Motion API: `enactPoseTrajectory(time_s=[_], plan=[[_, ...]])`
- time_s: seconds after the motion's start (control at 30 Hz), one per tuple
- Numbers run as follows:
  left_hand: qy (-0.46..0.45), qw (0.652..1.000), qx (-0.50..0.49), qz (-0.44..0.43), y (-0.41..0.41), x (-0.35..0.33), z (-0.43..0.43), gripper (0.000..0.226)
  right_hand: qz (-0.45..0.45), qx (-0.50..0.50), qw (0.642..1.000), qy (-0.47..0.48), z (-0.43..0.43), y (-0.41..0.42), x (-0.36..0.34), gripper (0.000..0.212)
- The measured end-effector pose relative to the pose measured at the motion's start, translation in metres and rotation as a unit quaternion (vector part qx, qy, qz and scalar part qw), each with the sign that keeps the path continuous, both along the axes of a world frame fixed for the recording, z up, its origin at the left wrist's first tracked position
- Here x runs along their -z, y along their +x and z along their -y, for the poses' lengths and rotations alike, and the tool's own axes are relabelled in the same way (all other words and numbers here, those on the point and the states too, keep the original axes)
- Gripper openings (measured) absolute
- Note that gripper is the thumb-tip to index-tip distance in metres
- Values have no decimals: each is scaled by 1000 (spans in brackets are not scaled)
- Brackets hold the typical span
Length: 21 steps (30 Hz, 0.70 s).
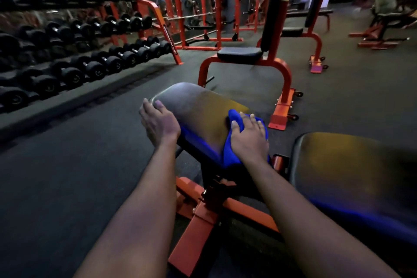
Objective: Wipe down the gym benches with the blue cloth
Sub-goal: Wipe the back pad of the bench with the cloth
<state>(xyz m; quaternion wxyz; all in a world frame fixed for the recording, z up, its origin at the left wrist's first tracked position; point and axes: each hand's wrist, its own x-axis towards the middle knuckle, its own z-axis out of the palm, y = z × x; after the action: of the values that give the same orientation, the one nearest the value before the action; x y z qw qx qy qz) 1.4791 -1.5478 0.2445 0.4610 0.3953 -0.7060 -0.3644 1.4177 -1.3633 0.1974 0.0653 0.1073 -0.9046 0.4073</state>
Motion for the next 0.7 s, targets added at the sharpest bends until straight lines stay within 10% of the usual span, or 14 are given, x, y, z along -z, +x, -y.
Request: enactPoseTrajectory(time_s=[0.27,0.7], plan=[[-32,999,-29,6,-9,11,7,49,62,49,997,19,5,-85,-19,49],[-25,999,31,12,4,6,12,49,-165,-140,972,93,26,36,-19,46]])
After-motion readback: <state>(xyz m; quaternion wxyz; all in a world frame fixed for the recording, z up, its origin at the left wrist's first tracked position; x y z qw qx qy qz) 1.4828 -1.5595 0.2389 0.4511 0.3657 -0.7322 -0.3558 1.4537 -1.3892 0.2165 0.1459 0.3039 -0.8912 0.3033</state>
